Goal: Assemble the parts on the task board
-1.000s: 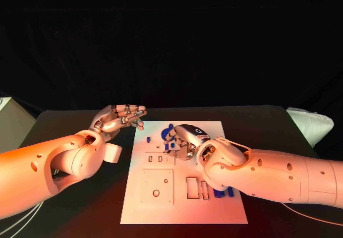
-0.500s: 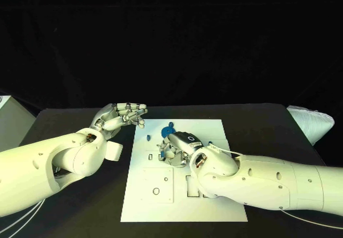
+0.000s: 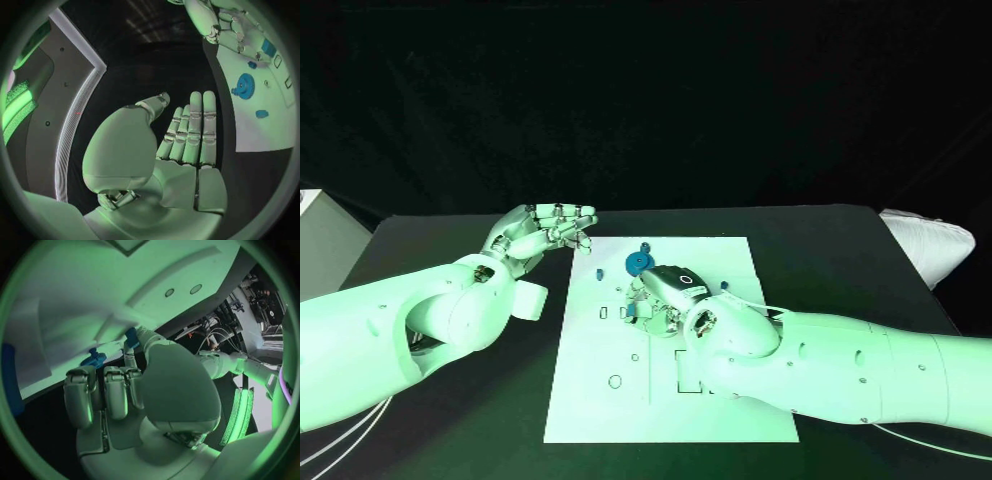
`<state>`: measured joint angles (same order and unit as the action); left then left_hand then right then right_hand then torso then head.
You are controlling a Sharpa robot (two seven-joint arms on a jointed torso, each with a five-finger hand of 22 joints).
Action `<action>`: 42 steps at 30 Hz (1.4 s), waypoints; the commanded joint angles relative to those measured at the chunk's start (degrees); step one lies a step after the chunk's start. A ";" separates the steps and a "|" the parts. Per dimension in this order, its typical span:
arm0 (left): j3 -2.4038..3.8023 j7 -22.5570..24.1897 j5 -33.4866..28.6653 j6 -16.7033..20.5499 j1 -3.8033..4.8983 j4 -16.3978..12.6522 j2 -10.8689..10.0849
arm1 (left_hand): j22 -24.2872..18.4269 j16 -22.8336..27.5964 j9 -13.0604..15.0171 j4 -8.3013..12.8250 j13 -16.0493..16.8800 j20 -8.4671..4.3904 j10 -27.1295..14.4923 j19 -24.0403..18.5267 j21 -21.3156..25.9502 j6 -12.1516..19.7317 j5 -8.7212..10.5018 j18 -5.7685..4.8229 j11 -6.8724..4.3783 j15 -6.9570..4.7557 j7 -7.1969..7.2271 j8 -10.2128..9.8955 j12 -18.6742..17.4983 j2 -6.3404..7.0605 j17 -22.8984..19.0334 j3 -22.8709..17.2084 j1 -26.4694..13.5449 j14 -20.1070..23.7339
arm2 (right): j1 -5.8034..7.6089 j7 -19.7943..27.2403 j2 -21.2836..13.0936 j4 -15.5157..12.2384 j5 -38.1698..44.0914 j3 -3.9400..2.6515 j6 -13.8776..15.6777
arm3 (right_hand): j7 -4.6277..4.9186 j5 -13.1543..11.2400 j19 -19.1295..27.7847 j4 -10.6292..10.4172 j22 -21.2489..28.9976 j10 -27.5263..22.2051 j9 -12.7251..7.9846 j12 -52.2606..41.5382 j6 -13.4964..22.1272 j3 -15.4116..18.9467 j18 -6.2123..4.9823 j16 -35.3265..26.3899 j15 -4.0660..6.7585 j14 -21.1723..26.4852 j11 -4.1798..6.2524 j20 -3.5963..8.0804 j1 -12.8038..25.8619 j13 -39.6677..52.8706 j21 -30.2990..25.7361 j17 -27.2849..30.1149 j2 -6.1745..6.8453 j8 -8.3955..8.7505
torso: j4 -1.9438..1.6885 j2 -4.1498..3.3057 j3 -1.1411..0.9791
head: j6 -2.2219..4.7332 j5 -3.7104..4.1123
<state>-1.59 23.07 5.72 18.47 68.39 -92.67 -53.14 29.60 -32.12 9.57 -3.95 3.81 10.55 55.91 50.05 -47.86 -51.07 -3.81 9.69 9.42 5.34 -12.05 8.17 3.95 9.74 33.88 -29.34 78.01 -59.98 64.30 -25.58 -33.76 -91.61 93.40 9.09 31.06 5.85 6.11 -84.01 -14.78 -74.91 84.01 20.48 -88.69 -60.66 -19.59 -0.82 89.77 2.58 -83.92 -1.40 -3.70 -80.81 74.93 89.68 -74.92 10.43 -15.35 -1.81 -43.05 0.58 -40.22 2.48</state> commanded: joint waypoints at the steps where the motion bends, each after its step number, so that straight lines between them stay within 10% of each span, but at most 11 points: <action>1: 0.03 0.37 -0.11 -0.99 0.01 -0.04 0.14 | 0.06 -0.36 0.05 0.24 -0.02 0.05 -0.40 -0.30 -0.35 0.24 0.16 0.73 -0.15 -0.13 -0.05 -0.37 0.12 -0.43 0.09 -0.06 -0.33 0.41 | -0.13 -0.52 0.21 0.06 2.38 0.01 -0.85 | -0.60 0.23 -5.99 -0.17 -15.09 5.27 2.00 -0.33 -0.41 0.06 0.82 0.23 0.36 -6.08 0.54 0.57 0.12 14.28 0.32 -15.08 0.29 -0.18 | 0.02 -0.04 -0.03 | -0.06 0.05; 42: -0.01 0.24 -0.11 -1.23 -0.02 0.45 0.12 | 0.12 -0.44 0.06 0.24 -0.02 0.07 -0.43 -0.41 -0.45 0.26 0.16 0.73 -0.14 -0.12 -0.07 -0.39 0.14 -0.44 0.13 -0.07 -0.39 0.45 | -0.76 -0.62 0.98 2.12 3.66 0.10 -1.54 | -0.06 0.49 -5.99 -1.13 -15.09 4.31 1.84 0.98 0.95 0.93 0.82 0.23 0.03 -6.08 0.10 0.36 1.51 13.25 0.32 -15.08 1.56 -0.05 | -0.03 0.07 0.03 | -0.66 0.00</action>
<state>-1.63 22.98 5.72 18.26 68.36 -92.14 -53.11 29.65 -32.35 9.54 -3.95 3.81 10.55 55.91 50.06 -48.10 -51.07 -3.81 9.68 9.42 5.34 -12.05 8.17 3.95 9.51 33.94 -29.34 77.79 -59.98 63.77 -25.74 -32.81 -89.77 96.56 9.01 31.13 5.84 6.44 -84.01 -15.60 -74.93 84.01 22.47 -87.95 -60.05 -18.77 -0.83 89.77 2.57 -83.92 -1.40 -3.70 -79.52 74.92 89.68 -74.91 11.72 -15.75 -1.85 -42.98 0.63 -40.87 2.51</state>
